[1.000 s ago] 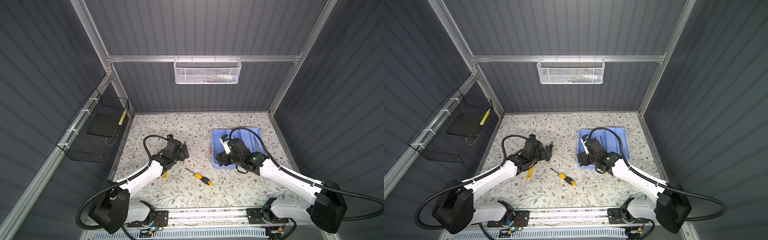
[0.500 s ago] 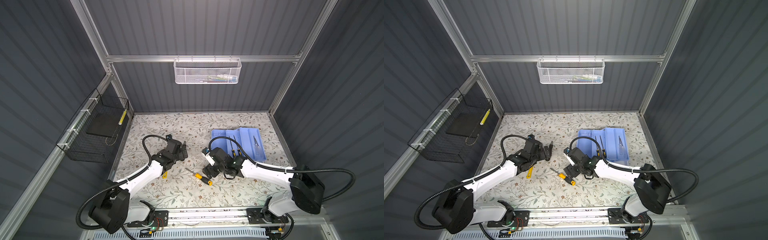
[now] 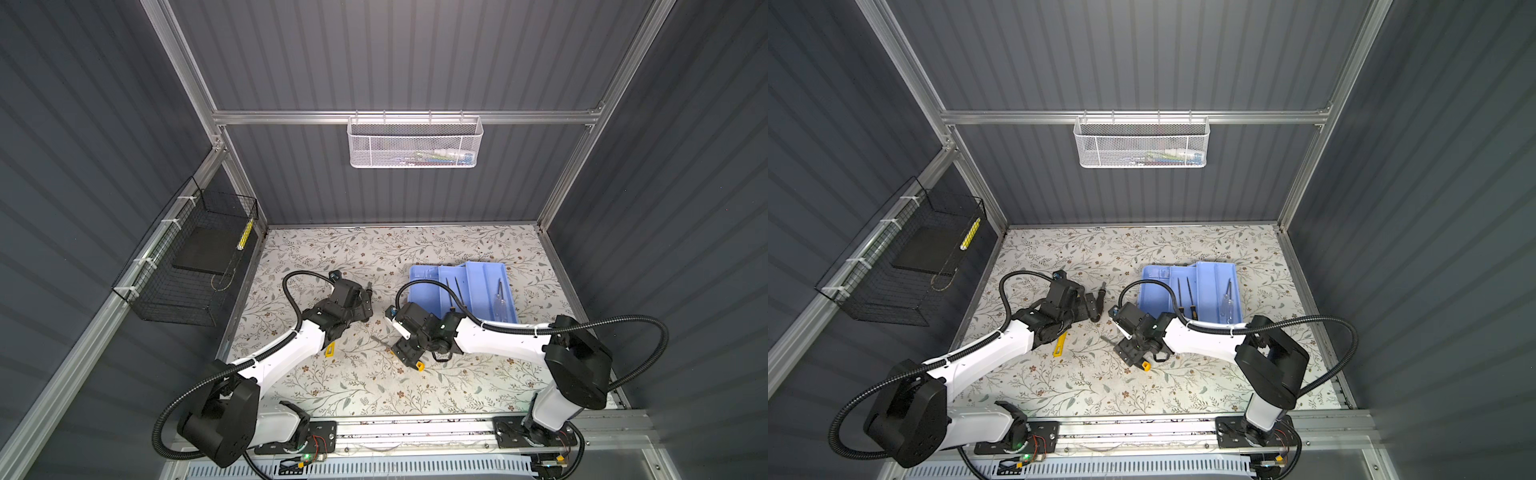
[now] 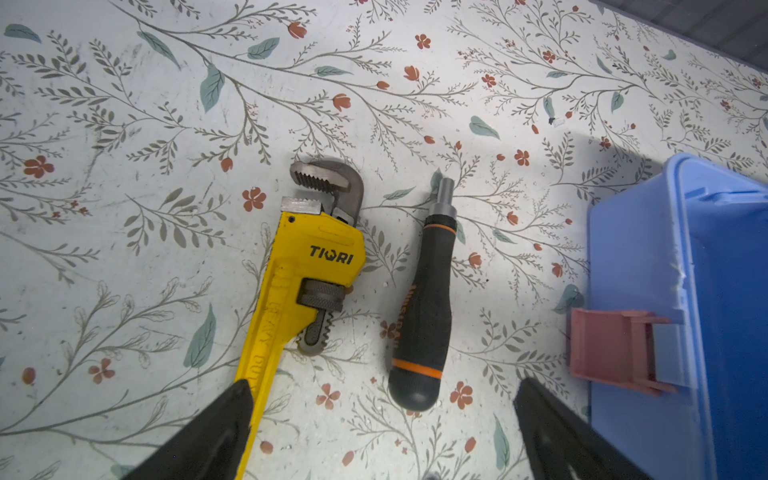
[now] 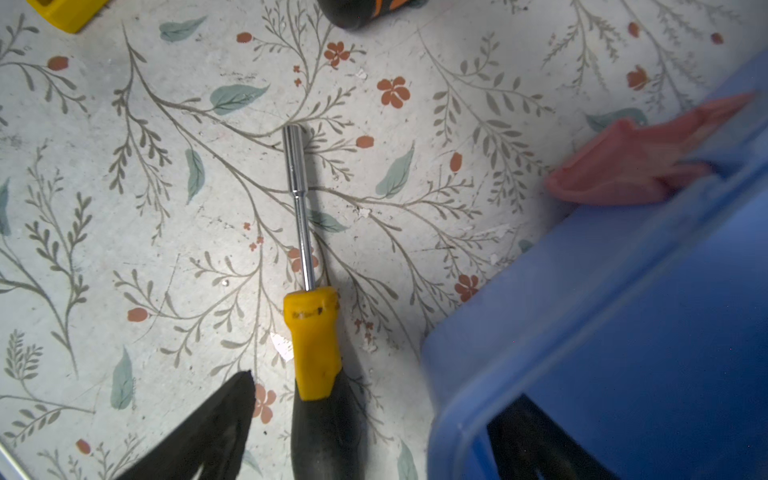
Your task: Pack the tool kit
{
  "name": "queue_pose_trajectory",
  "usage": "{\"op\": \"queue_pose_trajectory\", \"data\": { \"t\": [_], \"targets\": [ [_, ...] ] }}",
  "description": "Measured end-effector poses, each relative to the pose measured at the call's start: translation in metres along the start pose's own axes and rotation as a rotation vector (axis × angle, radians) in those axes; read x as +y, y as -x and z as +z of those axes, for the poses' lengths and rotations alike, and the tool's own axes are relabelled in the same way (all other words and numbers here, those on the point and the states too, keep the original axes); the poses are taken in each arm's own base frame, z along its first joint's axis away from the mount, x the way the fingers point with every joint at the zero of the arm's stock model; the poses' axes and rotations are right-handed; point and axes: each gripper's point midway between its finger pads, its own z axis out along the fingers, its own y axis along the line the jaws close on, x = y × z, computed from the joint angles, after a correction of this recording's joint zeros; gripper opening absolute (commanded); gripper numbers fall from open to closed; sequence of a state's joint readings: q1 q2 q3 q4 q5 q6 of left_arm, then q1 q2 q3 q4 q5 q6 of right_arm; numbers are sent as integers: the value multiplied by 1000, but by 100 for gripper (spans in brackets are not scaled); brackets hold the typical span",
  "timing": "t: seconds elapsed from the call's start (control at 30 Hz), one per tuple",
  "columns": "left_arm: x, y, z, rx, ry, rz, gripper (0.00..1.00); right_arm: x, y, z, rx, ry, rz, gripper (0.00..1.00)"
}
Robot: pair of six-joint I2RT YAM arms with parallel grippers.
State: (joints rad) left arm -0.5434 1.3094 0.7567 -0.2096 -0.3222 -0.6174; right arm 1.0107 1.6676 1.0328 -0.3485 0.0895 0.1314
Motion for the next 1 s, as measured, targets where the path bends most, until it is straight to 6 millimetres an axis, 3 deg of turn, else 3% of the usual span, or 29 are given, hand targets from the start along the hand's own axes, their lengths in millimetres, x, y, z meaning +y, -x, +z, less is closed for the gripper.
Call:
{"op": "queue_pose_trajectory", "data": {
  "t": [0.27, 0.63, 0.8, 1.0],
  "targets": [
    [0, 0, 1, 2, 1, 0, 100, -11, 0, -17, -34, -40, 5, 78],
    [-1, -1, 1, 6, -5, 0, 100, -20, -29, -8, 26, -52, 15, 60],
    [-1, -1, 1, 7, -6, -3, 100, -25, -42, -12, 33, -55, 28, 61],
    [-3, -6, 5, 27, -14, 0, 100, -32, -47, -20, 23, -69, 63, 71]
  ]
}}
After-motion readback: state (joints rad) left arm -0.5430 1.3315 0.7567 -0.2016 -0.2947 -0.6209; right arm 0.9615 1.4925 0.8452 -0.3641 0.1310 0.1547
